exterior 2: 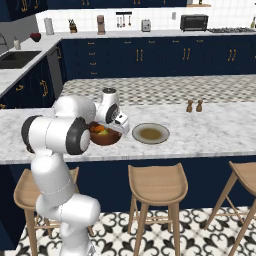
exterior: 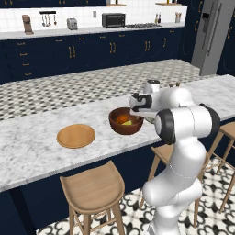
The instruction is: Pick the chicken drumstick and lemon wedge from their plates and place them in the bowl. Then put the bowl in the fridge.
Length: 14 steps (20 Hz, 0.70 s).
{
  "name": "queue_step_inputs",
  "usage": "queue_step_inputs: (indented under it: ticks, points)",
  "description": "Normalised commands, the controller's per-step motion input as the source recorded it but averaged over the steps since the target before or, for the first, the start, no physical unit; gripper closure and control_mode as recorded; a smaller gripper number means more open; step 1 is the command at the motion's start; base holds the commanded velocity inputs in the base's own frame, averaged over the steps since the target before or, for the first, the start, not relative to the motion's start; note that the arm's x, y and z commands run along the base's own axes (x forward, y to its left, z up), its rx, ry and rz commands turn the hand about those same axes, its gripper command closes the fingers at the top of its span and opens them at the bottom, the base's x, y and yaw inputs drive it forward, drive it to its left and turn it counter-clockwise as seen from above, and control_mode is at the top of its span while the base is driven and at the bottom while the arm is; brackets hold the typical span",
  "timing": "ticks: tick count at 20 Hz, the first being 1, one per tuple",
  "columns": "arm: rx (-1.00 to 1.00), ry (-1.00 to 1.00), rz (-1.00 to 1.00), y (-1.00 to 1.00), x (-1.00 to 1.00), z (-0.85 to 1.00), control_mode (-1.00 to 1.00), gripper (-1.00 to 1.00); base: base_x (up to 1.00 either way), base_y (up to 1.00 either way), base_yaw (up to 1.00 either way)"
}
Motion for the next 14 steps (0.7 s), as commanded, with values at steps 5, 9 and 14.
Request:
queue_step_inputs:
  ticks: [5, 9, 14]
  points:
    - [-0.02, -0.02, -0.02, 0.34, 0.03, -0.33, -1.00, -1.00, 0.00, 0.00, 0.00]
    - [0.03, -0.09, -0.08, -0.08, 0.12, -0.21, -1.00, -1.00, 0.00, 0.00, 0.00]
    - [0.10, 0.02, -0.04, -0.17, 0.72, 0.00, -1.00, -1.00, 0.00, 0.00, 0.00]
